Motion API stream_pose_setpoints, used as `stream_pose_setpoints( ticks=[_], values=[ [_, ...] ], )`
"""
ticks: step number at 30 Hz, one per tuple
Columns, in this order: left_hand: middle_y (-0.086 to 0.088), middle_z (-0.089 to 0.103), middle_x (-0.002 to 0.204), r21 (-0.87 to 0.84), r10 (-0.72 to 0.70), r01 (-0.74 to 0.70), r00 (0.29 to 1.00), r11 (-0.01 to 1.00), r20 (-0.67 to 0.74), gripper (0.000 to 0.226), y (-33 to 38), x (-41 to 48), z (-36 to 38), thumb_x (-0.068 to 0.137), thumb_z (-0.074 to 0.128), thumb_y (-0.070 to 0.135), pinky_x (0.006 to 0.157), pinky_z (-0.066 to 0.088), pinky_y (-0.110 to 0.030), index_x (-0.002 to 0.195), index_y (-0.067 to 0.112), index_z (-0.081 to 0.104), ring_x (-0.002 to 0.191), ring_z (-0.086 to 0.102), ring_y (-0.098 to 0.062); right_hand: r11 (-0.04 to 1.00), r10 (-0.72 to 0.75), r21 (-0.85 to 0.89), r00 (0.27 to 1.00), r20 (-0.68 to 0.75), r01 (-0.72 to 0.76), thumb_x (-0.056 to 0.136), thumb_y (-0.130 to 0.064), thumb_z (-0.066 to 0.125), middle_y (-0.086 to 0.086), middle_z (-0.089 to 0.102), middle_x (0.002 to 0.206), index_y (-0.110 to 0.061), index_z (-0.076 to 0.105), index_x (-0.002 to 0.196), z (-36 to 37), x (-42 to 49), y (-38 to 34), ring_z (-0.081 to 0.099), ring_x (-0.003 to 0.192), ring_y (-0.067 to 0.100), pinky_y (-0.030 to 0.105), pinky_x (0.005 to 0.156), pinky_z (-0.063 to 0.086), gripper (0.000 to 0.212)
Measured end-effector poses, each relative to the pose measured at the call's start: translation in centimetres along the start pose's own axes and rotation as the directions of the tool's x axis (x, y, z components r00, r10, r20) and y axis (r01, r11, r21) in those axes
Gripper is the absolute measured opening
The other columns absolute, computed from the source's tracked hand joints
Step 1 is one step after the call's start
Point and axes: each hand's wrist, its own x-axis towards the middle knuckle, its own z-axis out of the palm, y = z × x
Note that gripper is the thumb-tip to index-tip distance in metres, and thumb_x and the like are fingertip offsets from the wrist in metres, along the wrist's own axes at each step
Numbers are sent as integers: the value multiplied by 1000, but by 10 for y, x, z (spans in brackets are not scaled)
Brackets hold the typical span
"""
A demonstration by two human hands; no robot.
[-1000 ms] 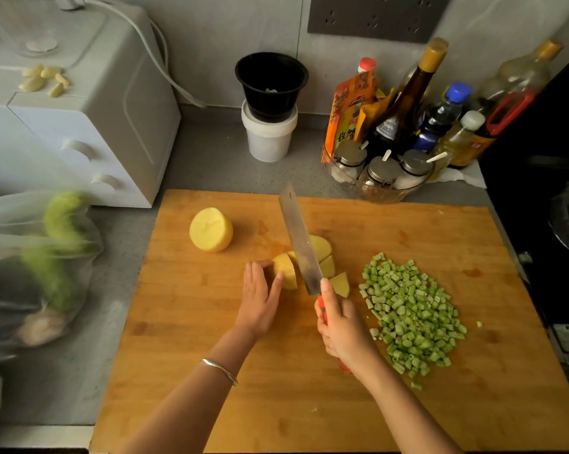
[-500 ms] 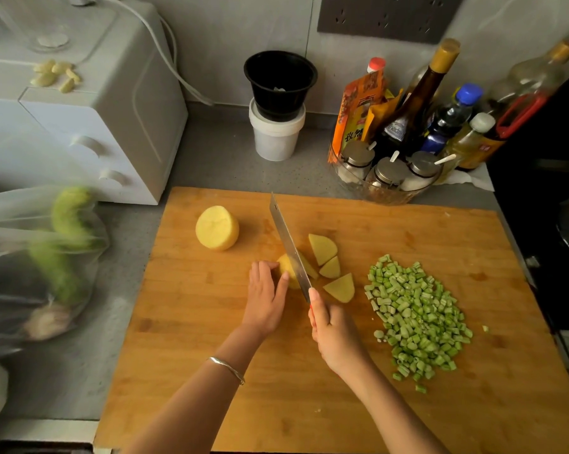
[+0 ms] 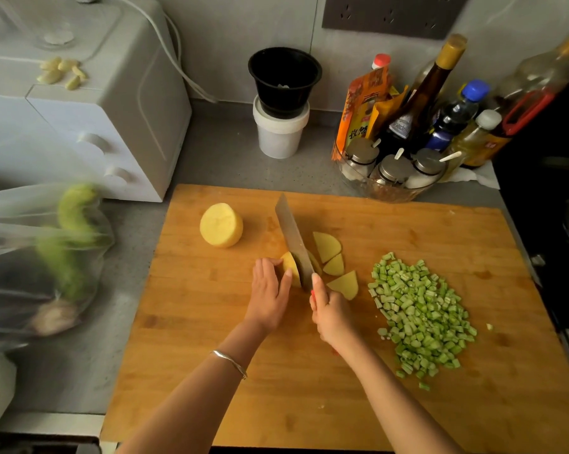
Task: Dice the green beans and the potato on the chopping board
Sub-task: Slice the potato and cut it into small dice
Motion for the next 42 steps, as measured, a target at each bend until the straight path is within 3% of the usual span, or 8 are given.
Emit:
stream_pose_setpoints(
  ticks=[8,10,12,16,24,27,30,42],
  values=[
    [16,24,153,90,179,-215,936,972,302,47,-2,14,-29,100,35,45,113,15,-19,145,34,30,140,16,1,986,-12,164,999,35,6,99,-55,31,-2,25,47,-15,38,64,-47,-19,7,21,34,10,19,36,16,53],
    [11,40,144,144,149,-211,925,967,349,42,-2,22,-38,97,42,44,110,31,-27,137,33,38,132,36,-7,984,-28,175,999,44,20,98,-56,31,-2,25,48,-15,38,65,-49,-23,7,21,35,10,20,36,17,53],
    [7,53,118,261,113,-198,945,945,308,30,4,29,-46,92,52,44,88,48,-33,117,27,49,104,54,-13,979,-16,202,999,38,8,96,-58,33,-1,26,49,-15,39,66,-47,-26,7,22,36,12,20,37,17,54],
    [0,54,75,379,0,-67,985,923,175,34,20,32,-48,89,58,46,58,43,-32,83,15,45,64,51,-19,962,20,271,999,38,-30,94,-61,34,-3,27,47,-15,39,66,-38,-31,6,22,36,12,22,40,16,54],
    [-8,63,76,-86,-303,309,950,947,77,28,19,13,-30,97,44,41,67,56,-48,87,16,45,66,66,-23,980,-31,200,998,56,19,81,-74,30,-6,28,45,-20,36,59,-15,-41,7,25,38,12,27,44,18,58],
    [1,57,94,-183,-266,259,964,948,-14,24,14,9,-27,94,52,40,72,56,-49,104,20,43,79,64,-23,985,-50,167,996,73,37,81,-76,28,-8,29,44,-21,35,56,-5,-42,7,26,39,11,28,45,20,60],
    [9,56,114,-186,-234,221,971,957,-51,33,11,4,-31,91,59,39,74,56,-32,121,29,48,90,62,-12,990,-59,137,994,91,47,83,-74,26,-8,29,41,-21,36,58,-1,-44,4,27,38,9,26,45,21,59],
    [14,63,111,-245,-195,170,977,955,-83,34,10,-3,-35,85,69,30,77,51,-13,118,21,63,94,61,4,996,-87,25,991,105,85,82,-73,23,-9,32,36,-20,35,56,3,-41,-3,28,37,7,26,46,22,60]
  ],
)
